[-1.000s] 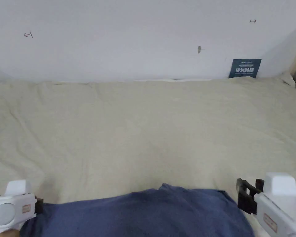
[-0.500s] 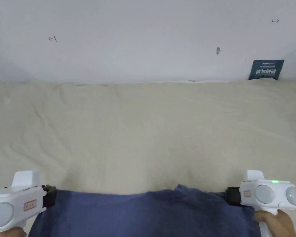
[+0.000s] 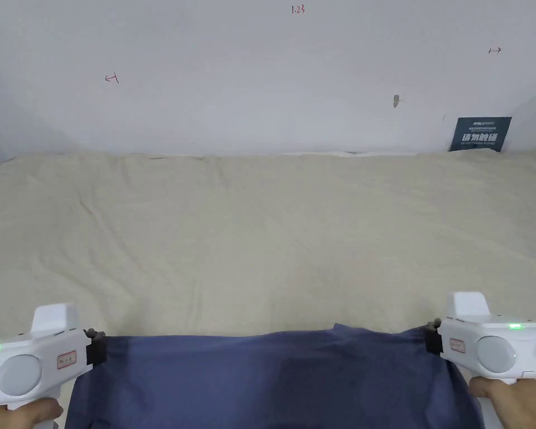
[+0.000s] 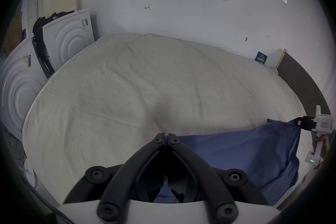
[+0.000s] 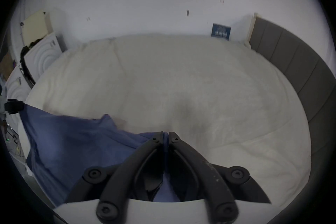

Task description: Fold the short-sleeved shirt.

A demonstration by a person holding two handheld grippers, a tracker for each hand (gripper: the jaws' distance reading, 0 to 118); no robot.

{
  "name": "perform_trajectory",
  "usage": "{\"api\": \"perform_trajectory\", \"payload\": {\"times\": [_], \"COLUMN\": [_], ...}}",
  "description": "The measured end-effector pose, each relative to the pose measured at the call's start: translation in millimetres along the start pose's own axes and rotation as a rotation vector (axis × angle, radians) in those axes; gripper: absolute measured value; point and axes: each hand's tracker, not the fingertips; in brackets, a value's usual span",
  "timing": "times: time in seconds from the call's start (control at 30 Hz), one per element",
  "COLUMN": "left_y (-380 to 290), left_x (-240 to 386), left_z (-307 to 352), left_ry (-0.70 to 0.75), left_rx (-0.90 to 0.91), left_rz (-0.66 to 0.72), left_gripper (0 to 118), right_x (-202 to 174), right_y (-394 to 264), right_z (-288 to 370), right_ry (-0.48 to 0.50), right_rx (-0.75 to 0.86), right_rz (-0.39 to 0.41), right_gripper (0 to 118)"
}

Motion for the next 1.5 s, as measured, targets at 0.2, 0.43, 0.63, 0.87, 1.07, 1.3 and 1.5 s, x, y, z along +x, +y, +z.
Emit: {"api": "perform_trajectory", "payload": {"times": [0.2,0.43,0.63,0.87,1.07,1.3,1.5], "left_y": [-10,-54,-116,-179,-209,-187,-124], "left_x": [-12,-25,-33,-37,-35,-28,7], "left_z": [36,82,99,86,61,80,143], "left_ry": [0.022,0.032,0.041,0.084,0.136,0.14,0.097], "left_rx": [0.036,0.035,-0.039,-0.171,-0.268,-0.228,0.065], "left_rz": [0.027,0.059,0.051,0.037,0.015,0.076,0.024], "left_gripper": [2,2,2,2,2,104,113], "right_x": [8,10,12,17,5,5,-8], "right_y": [-12,-75,-148,-217,-234,-205,-135], "right_z": [104,183,189,150,133,159,210], "right_ry": [0.065,0.148,0.138,0.062,0.023,-0.002,-0.016], "right_rx": [0.13,0.188,0.116,-0.075,-0.126,-0.05,0.214], "right_rz": [-0.019,-0.139,-0.223,-0.307,-0.34,-0.301,-0.228], "right_gripper": [7,7,7,7,7,77,109]}}
